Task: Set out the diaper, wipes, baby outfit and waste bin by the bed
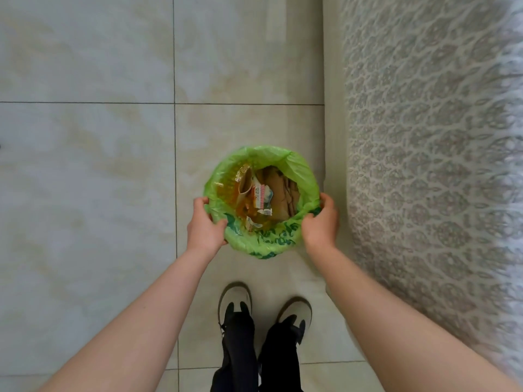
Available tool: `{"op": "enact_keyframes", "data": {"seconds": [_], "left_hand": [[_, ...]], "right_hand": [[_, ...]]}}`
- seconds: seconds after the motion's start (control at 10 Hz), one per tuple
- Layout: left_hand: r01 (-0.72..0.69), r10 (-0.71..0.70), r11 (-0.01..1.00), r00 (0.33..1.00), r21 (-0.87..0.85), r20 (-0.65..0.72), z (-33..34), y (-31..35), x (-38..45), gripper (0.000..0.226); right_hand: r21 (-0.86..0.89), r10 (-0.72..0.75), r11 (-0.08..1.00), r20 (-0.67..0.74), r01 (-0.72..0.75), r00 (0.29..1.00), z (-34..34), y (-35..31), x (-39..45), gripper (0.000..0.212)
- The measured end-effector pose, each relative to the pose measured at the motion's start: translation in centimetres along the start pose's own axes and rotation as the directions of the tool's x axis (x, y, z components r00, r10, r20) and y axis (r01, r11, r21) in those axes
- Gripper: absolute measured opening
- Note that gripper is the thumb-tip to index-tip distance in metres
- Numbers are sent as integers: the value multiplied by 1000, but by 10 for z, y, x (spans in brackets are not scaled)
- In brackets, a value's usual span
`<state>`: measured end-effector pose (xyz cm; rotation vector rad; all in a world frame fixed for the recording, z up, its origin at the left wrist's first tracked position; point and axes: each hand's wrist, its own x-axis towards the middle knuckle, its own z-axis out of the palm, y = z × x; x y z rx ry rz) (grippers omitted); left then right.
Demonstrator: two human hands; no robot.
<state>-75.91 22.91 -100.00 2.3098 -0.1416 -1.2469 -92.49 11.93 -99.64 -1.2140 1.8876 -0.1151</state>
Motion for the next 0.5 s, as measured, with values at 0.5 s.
{"op": "enact_keyframes", "data": {"seconds": [0.5], "left_hand": [[-130,100,850,991,511,87,-66,66,-91,46]], "right_hand": [[-370,-210,870,320,326,924,-88,-76,-84,51]]}}
